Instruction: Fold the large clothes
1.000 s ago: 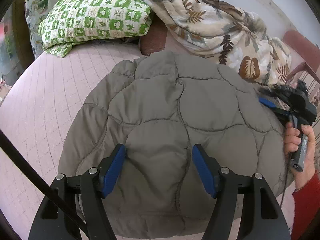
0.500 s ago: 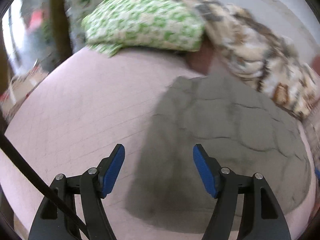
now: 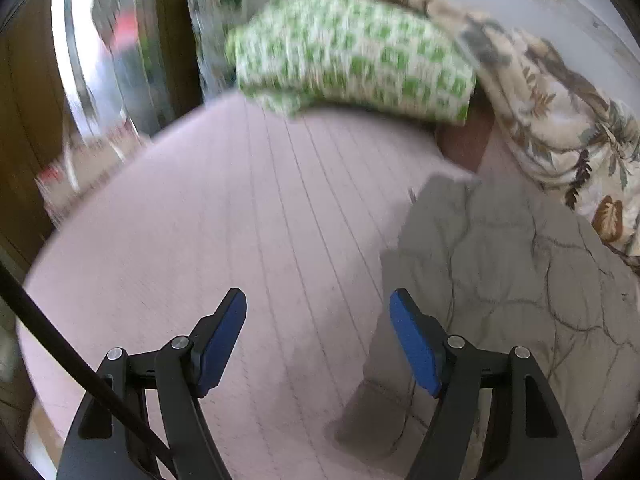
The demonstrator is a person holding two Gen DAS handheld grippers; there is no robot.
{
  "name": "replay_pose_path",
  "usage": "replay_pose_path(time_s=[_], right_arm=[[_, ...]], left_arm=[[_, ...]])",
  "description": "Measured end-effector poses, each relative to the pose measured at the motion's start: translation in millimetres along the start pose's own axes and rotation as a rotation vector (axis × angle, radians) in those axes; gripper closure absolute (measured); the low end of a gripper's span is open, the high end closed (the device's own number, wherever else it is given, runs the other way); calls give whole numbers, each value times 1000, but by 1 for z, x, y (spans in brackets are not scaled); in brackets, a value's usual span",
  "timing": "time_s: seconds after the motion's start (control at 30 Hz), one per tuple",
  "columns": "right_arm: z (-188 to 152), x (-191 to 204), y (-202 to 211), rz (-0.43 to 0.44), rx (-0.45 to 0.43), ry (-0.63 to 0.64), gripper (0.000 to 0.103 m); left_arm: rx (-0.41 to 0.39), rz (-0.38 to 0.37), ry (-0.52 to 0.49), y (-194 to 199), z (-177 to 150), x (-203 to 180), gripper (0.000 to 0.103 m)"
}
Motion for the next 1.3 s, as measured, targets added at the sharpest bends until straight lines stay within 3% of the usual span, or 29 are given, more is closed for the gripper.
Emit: replay_pose_path(time_s=[0.13,0.2,0.3,0.37,0.5,0.67,0.83,1.1,1.3], right_arm=[[6,9,13,-96,-55,80,16],[7,12,23,-135,-85,113,16],[7,16,39,-163,-127,132,16],[5,23,51,-163,-152,150,16],[-13,52,80,-151,-211,241,16],[-61,93,102,-112,-228,361,15],[-121,112,118,-69,-200,397,15],[-195,100,136,-77,-149,429,15],[-214,95,158,-90,-141,435,15]], left_arm=[[-199,30,-11,50,20,-7,30],[-277,26,-11,76,26,-9,21],[-379,-26,-16,126,27,-9,9],[-404,-70,-45,158,16,-9,9],[-377,-167,-147,201,-24,-18,9],[-322,-241,-170,237,-73,-14,8],[-115,-445,-97,255,-125,-9,8],[-25,-437,-150,268,-181,-6,8],[-2,-372,-224,271,-213,-6,8]])
Point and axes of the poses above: each gripper's, at about its wrist camera, not at the fingertips, and y roughly against the way its jaws point, x to its left, z to its top, the point moved 9 cm from there along -y, roughly the way its jaws point, and after that the axes turned 12 degrees about y, right-handed, at the moved point
